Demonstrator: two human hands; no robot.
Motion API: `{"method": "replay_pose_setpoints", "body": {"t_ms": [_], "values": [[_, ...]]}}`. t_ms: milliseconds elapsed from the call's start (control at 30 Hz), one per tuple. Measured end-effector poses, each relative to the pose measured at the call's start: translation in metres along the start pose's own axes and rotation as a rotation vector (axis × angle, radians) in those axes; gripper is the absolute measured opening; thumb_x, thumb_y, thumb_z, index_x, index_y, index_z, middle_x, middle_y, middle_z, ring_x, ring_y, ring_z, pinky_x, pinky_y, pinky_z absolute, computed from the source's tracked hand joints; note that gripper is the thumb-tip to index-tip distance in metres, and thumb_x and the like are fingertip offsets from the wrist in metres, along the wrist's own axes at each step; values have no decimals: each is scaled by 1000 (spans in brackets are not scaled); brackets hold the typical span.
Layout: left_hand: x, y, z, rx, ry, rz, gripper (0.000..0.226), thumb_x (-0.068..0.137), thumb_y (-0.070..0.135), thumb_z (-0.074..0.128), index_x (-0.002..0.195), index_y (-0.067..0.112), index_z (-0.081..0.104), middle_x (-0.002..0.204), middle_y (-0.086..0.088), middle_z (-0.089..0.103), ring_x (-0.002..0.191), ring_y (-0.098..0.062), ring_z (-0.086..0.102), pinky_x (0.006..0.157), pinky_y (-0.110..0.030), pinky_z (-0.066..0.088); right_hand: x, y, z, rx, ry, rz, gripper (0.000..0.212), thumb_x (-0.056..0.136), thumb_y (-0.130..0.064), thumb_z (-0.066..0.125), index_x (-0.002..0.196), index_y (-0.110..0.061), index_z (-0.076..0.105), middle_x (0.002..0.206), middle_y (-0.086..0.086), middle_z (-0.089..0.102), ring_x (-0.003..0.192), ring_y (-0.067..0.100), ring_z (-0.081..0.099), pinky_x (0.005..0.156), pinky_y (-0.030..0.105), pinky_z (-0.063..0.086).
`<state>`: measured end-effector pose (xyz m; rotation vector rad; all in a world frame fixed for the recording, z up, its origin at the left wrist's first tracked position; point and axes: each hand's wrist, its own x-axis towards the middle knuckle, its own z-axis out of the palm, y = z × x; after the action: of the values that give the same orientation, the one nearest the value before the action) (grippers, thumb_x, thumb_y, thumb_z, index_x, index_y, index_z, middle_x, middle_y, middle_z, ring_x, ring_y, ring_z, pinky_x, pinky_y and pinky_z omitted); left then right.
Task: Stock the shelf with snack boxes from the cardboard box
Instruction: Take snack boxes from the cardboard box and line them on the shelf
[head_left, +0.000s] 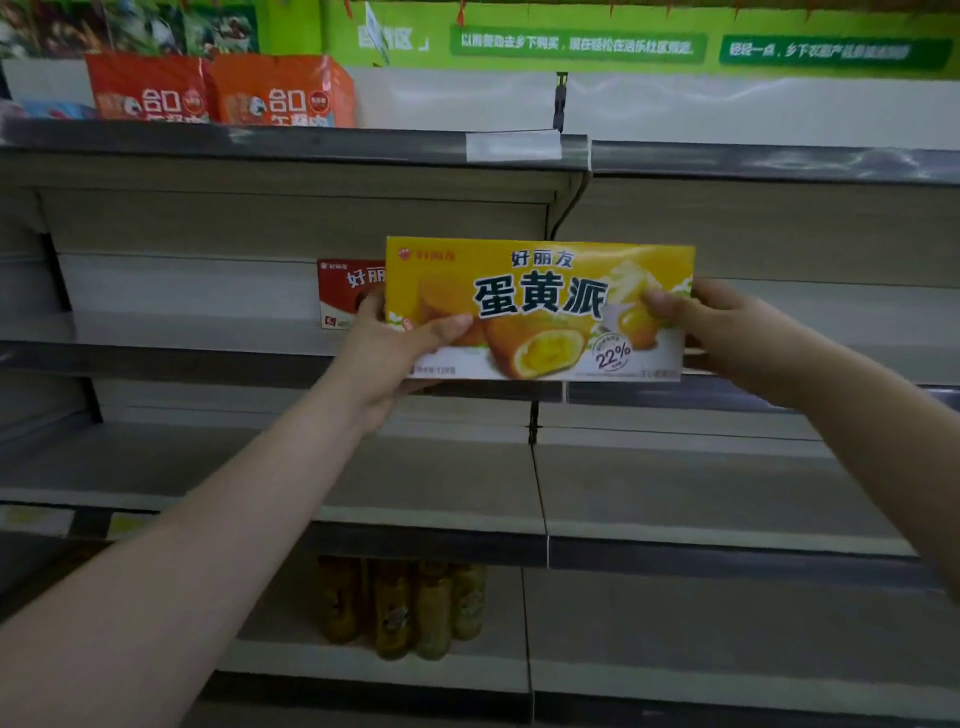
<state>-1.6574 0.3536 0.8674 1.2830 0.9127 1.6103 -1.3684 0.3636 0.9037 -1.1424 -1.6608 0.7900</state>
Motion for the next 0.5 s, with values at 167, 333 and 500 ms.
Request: {"method": "replay_pose_setpoints", "body": {"t_ms": [167,333,500], "values": [[57,7,7,153,-88,-47,108,40,32,92,135,21,44,113,-3,70,104,-24,67,94,-51,51,37,14,14,125,110,74,30,96,-35,51,117,-13,57,101,4,69,85,17,68,67,31,54],[112,7,-4,610,-265,-173,45,76,36,76,116,23,60,110,1,68,107,-21,60,103,-44,43,78,23,25,95,218,64,21,97,-29,53,108,-11,58,94,5,67,87,24,66,79,42,56],[162,-20,-17,782,-226,-215,111,36,62,84,133,18,53,128,-3,62,117,-25,57,104,-42,43,106,37,40,21,227,142,15,96,-29,57,103,-16,60,105,9,68,100,29,65,93,55,51]]}}
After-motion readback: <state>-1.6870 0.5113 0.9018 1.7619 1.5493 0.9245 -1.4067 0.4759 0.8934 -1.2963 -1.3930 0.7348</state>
